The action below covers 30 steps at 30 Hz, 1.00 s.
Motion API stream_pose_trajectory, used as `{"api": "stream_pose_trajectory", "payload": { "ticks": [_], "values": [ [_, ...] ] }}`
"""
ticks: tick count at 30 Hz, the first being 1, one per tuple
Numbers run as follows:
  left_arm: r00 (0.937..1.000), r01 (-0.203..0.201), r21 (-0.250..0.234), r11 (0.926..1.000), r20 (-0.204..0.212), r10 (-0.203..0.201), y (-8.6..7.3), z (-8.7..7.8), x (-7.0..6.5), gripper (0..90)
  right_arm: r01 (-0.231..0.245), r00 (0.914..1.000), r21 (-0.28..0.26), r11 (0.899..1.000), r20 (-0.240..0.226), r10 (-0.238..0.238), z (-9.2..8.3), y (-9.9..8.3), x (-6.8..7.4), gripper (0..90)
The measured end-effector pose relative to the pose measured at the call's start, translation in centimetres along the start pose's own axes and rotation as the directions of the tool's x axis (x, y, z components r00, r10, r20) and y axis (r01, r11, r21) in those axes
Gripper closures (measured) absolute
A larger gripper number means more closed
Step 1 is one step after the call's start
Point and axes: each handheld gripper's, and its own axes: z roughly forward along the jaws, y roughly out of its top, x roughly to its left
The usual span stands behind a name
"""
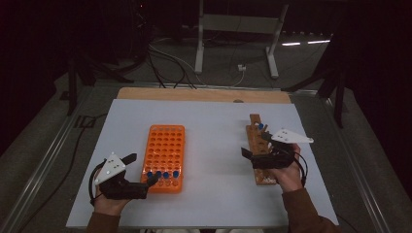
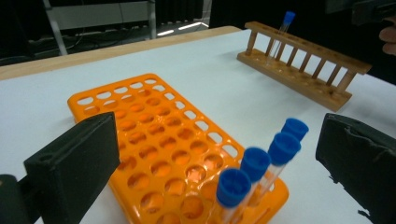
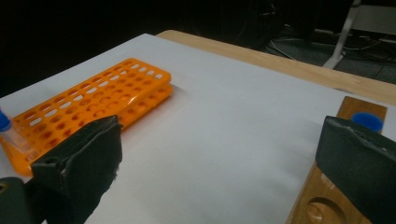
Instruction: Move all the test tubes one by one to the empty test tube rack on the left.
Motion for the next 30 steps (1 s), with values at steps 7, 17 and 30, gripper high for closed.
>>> {"api": "stream_pose_trajectory", "payload": {
  "ticks": [7, 17, 30],
  "values": [
    [1.0, 0.004, -0.007, 1.0, 0.001, -0.004, 0.2, 0.5, 0.1, 0.7, -0.017, 0.9996, -0.003, 1.0, 0.022, 0.017, 0.2, 0.2, -0.8, 0.6],
    [0.9998, 0.017, -0.024, 0.9996, -0.008, -0.017, -0.3, 0.0, 0.3, 0.7, -0.061, 0.9939, -0.002, 0.998, 0.091, 0.061, 0.4, 0.5, -3.1, 0.7],
    [0.9993, 0.027, -0.033, 0.9991, -0.024, -0.028, -0.5, -0.1, 0.5, 0.7, -0.106, 0.9823, 0.026, 0.994, 0.158, 0.101, 1.3, 0.4, -5.9, 6.9]
  ]
}}
